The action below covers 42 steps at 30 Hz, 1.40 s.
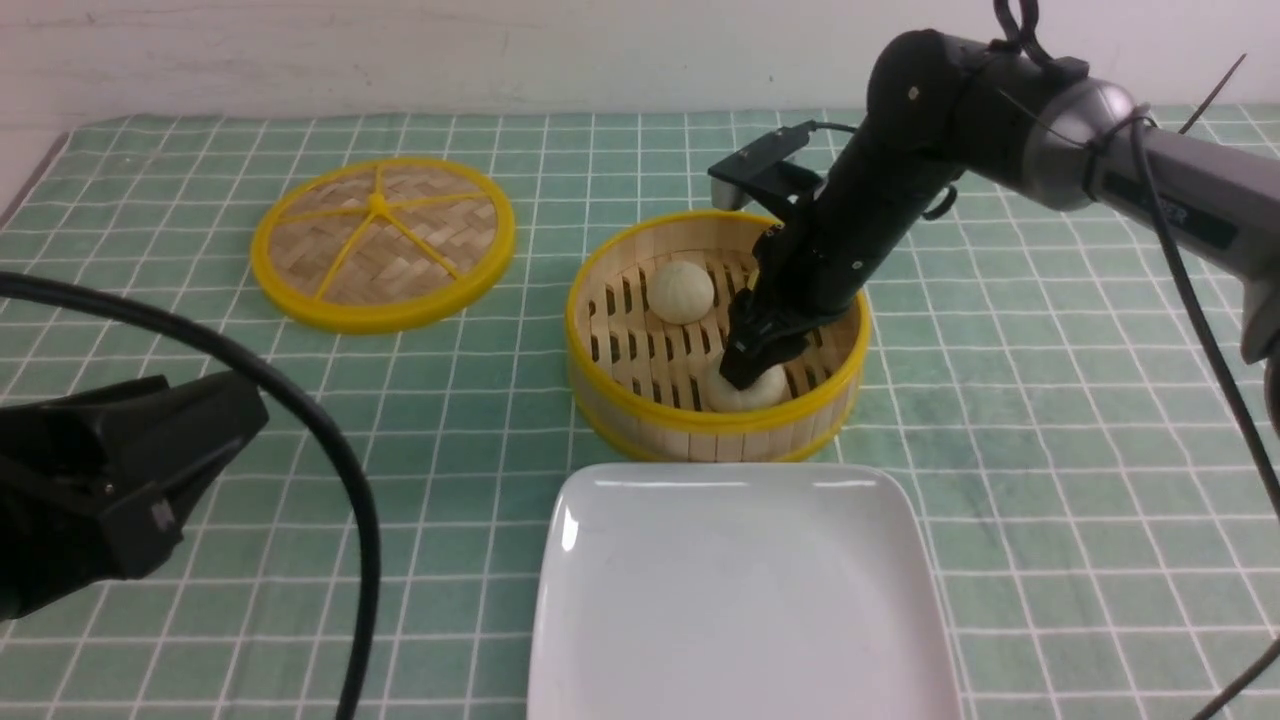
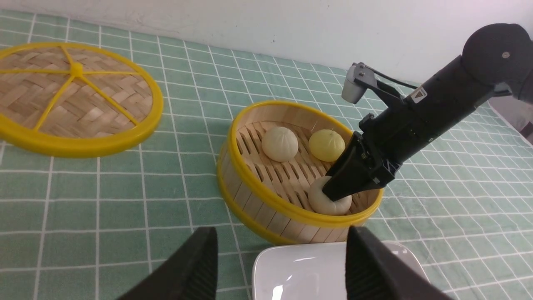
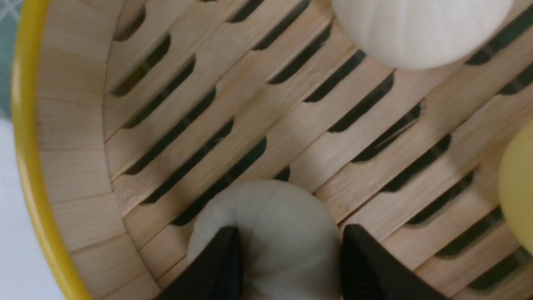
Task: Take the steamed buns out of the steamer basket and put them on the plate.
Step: Use the right arm to grab the steamed stuffed bun that is closest to it, then use the right arm to put the steamed stuffed bun into the plate
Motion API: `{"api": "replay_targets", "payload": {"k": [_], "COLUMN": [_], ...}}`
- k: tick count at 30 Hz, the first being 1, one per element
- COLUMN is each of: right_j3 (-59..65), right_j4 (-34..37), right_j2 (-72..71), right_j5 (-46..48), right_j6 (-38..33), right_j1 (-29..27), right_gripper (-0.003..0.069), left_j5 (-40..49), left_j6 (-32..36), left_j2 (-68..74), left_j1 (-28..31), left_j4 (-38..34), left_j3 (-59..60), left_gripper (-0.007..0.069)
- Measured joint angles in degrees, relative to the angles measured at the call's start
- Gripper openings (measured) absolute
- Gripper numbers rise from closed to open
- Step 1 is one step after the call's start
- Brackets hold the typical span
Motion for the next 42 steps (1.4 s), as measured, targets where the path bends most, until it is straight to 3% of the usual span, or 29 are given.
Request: {"api": "replay_targets", "payload": {"k": [2, 4, 6, 12, 16, 23, 27, 30, 35, 42], "right_j3": [0.0, -0.1, -0.5, -8.2, -16.4, -22.4, -20.7, -11.4, 4.9, 31.6], "right_j4": [0.2, 0.3, 0.3, -1.7, -4.0, -13.1, -14.5, -11.6, -8.6, -6.6], "right_j2": [0.0, 0.0, 0.0, -0.1, -1.8, -11.2, -15.4, -21.9, -30.2, -38.1], "right_j5": [0.7, 1.1, 1.4, 5.1, 6.9, 8.1, 8.3, 8.3, 8.3, 7.2], "right_j6": [-1.7, -3.5, -4.2, -4.9, -1.7, 13.2, 20.1, 23.7, 24.0, 17.8], "right_j1": [0.1, 0.3, 0.6, 2.1, 2.3, 2.3, 2.3, 2.3, 2.3, 2.3], "right_gripper": [0.0218, 0.0087, 0.003, 0.0024, 0.0024, 0.0024, 0.0024, 0.0024, 0.0024, 0.0024], "left_j5": [0.0, 0.0, -0.1, -0.2, -0.2, -0.6, -1.7, -2.8, -4.0, -4.1], "left_j6": [0.0, 0.0, 0.0, 0.0, 0.0, 0.0, 0.0, 0.0, 0.0, 0.1], "left_j2": [0.0, 0.0, 0.0, 0.0, 0.0, 0.0, 0.0, 0.0, 0.0, 0.0], "left_j1": [0.0, 0.0, 0.0, 0.0, 0.0, 0.0, 0.0, 0.0, 0.0, 0.0], "left_j4": [0.0, 0.0, 0.0, 0.2, 1.1, 2.2, 2.4, 2.4, 2.4, 2.4], "left_j3": [0.0, 0.0, 0.0, 0.0, 0.0, 0.0, 0.0, 0.0, 0.0, 0.0], "left_gripper": [0.0429, 0.0429, 0.0429, 0.0429, 0.0429, 0.0429, 0.0429, 0.0429, 0.0428, 0.0425]}}
